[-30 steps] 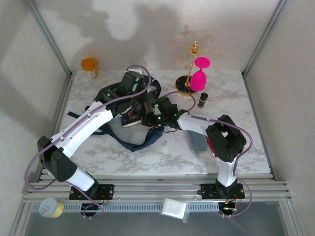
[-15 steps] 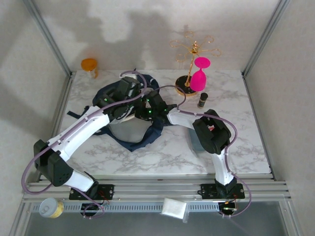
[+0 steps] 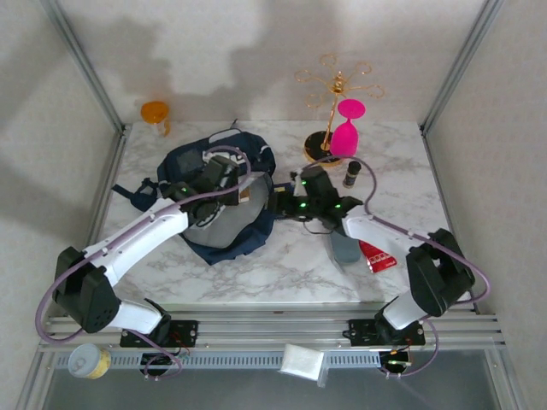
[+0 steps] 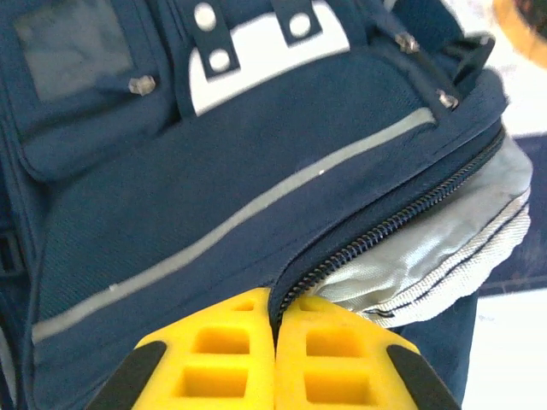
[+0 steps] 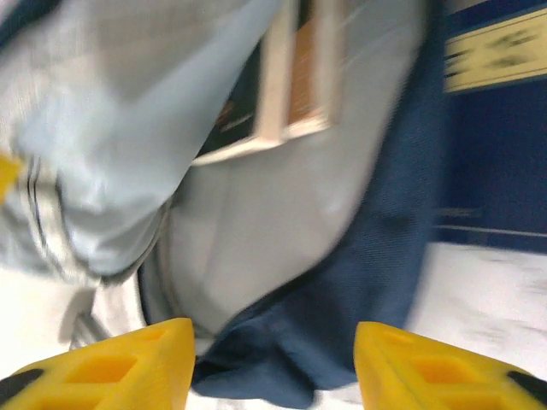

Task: Pack the student bag
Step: Close the student bag at the top-center of the table, then adjust the book at the center of the table, then move the student bag to the middle-left of the table.

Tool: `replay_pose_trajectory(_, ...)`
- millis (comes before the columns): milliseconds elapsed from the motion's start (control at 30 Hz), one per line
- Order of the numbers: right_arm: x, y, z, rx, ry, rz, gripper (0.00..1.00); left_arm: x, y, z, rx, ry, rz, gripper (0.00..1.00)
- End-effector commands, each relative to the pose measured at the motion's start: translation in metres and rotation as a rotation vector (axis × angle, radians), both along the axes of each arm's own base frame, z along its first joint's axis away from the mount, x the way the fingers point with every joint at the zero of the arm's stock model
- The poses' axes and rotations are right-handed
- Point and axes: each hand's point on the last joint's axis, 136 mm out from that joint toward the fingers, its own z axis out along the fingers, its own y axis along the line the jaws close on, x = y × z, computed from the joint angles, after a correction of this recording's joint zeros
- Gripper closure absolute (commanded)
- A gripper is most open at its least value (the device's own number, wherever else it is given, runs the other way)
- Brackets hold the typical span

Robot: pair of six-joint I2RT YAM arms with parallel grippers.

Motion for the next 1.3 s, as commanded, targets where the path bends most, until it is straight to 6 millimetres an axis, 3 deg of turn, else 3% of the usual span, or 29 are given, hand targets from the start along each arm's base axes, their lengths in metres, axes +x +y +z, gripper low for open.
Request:
replay_pose_trajectory(0, 0.004, -0.057, -0.047, -0.166, 0.107, -0.119, 0.42, -0.011, 0.005, -0.016, 0.01, 0.04, 0.067, 0.91)
replay_pose_trajectory(67, 0.014, -0.072, -0.053, -0.197, 0.098, -0.152, 0.36, -0.015, -0.021, -0.002, -0.076, 0.008, 0.033, 0.73)
replay_pose_trajectory(167, 0.027, -0.081, -0.067, -0.235, 0.13, -0.173, 0.31, -0.029, -0.07, 0.022, -0.275, -0.038, -0.053, 0.58)
replay_pose_trajectory(267, 0.041, -0.086, -0.077, -0.246, 0.132, -0.199, 0.29, -0.039, -0.111, 0.035, -0.477, -0.056, -0.114, 0.52)
replay_pose_trajectory(367, 0.058, -0.091, -0.087, -0.254, 0.144, -0.213, 0.29, -0.036, -0.144, 0.037, -0.598, -0.047, -0.158, 0.51)
replay_pose_trajectory(467, 0.071, -0.091, -0.091, -0.256, 0.139, -0.215, 0.31, -0.017, -0.169, 0.016, -0.591, -0.001, -0.153, 0.53)
replay_pose_trajectory(633, 0.084, -0.089, -0.092, -0.257, 0.125, -0.227, 0.38, 0.013, -0.173, -0.033, -0.581, 0.031, -0.04, 0.64)
replay_pose_trajectory(800, 0.095, -0.086, -0.101, -0.272, 0.135, -0.236, 0.43, 0.029, -0.18, -0.08, -0.58, 0.103, -0.009, 0.7)
replay_pose_trajectory(933, 0.105, -0.087, -0.106, -0.282, 0.134, -0.26, 0.45, 0.041, -0.186, -0.114, -0.6, 0.151, 0.033, 0.82)
replay_pose_trajectory(1167, 0.11, -0.08, -0.116, -0.294, 0.144, -0.213, 0.46, 0.044, -0.145, -0.162, -0.349, 0.171, 0.134, 1.0)
replay_pose_trajectory(1267, 0.104, -0.065, -0.118, -0.238, 0.162, -0.13, 0.43, 0.041, -0.129, -0.173, -0.267, 0.18, 0.143, 1.0)
